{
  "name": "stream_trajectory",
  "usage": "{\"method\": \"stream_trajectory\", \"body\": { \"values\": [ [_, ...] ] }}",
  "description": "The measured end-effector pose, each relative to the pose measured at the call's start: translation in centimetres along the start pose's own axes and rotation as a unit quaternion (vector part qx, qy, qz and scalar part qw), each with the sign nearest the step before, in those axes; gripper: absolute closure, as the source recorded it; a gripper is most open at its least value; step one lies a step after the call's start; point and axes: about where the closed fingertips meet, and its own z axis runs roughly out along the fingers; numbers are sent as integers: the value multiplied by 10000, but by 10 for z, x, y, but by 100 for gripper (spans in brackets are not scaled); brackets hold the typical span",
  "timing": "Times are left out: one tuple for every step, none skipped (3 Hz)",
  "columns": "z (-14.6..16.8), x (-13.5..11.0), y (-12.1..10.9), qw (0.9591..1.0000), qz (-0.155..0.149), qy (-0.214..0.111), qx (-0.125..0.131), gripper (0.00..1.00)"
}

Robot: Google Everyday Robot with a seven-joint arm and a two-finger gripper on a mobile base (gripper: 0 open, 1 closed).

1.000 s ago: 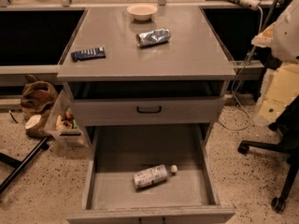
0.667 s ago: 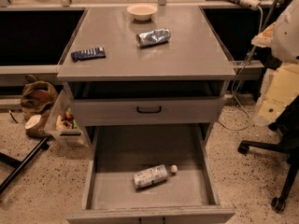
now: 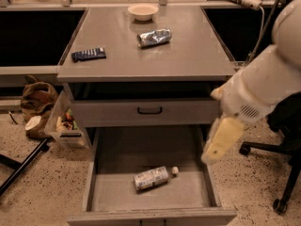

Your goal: Pick blue plastic bottle from middle drawer and place on counter

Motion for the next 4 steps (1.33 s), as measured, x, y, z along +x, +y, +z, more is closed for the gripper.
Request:
{"method": "stream_trajectory", "body": {
  "values": [
    [86,1,20,9972,284,-512,-456,0],
    [95,-5,8,9970,336,-664,-228,0],
    [95,-5,8,9970,335,-665,-226,0],
    [115,-13,8,9970,375,-672,-98,0]
  ]
}}
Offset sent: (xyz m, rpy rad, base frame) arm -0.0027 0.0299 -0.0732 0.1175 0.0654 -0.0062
